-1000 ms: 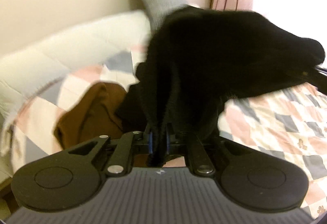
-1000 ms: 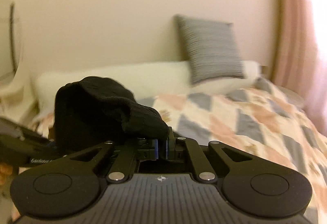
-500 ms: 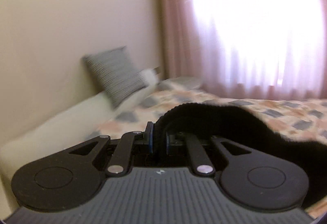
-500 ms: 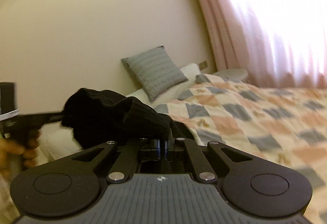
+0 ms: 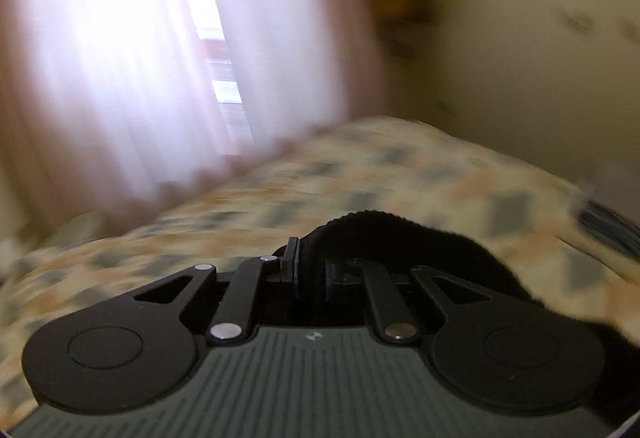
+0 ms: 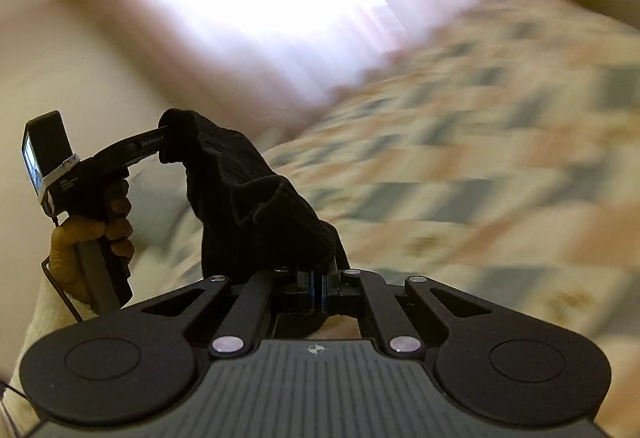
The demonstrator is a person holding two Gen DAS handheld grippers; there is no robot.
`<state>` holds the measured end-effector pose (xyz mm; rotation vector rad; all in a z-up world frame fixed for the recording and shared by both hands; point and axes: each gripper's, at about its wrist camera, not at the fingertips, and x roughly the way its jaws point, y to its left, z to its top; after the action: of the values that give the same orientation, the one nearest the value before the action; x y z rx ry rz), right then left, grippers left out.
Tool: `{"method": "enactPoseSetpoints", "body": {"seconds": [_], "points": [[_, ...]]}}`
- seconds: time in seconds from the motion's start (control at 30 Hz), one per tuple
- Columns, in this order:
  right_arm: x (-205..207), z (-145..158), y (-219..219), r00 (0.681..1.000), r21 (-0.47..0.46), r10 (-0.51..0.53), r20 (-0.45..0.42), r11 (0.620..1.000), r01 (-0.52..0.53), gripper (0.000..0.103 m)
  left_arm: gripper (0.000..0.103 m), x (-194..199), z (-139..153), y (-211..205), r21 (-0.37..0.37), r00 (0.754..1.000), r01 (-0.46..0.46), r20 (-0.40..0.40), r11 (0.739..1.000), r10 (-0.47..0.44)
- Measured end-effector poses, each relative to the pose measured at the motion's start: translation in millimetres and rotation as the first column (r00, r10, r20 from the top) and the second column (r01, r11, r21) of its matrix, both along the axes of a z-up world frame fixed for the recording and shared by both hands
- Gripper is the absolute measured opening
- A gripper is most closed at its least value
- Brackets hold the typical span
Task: Fold clothes
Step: 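Lift the black trousers with both grippers and carry them across the bed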
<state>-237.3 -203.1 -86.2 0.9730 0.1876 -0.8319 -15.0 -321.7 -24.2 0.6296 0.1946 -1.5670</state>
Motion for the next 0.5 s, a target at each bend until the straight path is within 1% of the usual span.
{"method": "enactPoseSetpoints", "body": {"seconds": [0.03, 0.1, 0.17, 0.23, 0.3, 0.4, 0.5], "points": [[-21.6, -6.0, 3.0, 0.998, 0.026, -0.064, -0.001, 0.998, 0.064, 0.003, 0.008, -29.6, -13.1, -16.4, 0.038, 0.998, 0.057, 0.009, 0.998, -0.057], [-62.8, -17.8, 10.8, 0.983, 0.072, -0.183, -0.016, 0.98, 0.183, 0.003, 0.008, -88.3, -40.2, -48.1, 0.114, 0.985, 0.165, 0.023, 0.98, -0.169], [-103.7, -33.2, 15.8, 0.958, 0.124, -0.282, -0.044, 0.95, 0.285, 0.003, 0.009, -142.6, -73.9, -71.7, 0.182, 0.963, 0.247, 0.062, 0.952, -0.262], [-140.0, -58.6, 14.7, 0.926, 0.203, -0.372, -0.061, 0.904, 0.376, 0.003, 0.009, -181.6, -106.8, -95.8, 0.247, 0.936, 0.307, 0.098, 0.919, -0.339], [-169.6, -84.6, 10.8, 0.891, 0.249, -0.444, -0.094, 0.856, 0.453, 0.003, 0.009, -215.1, -134.9, -110.3, 0.278, 0.909, 0.347, 0.136, 0.896, -0.394], [-199.6, -122.9, 1.5, 0.844, 0.308, -0.525, -0.111, 0.789, 0.532, 0.002, 0.009, -256.8, -161.8, -137.2, 0.296, 0.885, 0.38, 0.159, 0.876, -0.438], [-218.2, -141.6, -19.2, 0.805, 0.301, -0.577, -0.138, 0.75, 0.589, 0.002, 0.009, -297.6, -178.2, -156.6, 0.297, 0.864, 0.411, 0.175, 0.862, -0.472]]}}
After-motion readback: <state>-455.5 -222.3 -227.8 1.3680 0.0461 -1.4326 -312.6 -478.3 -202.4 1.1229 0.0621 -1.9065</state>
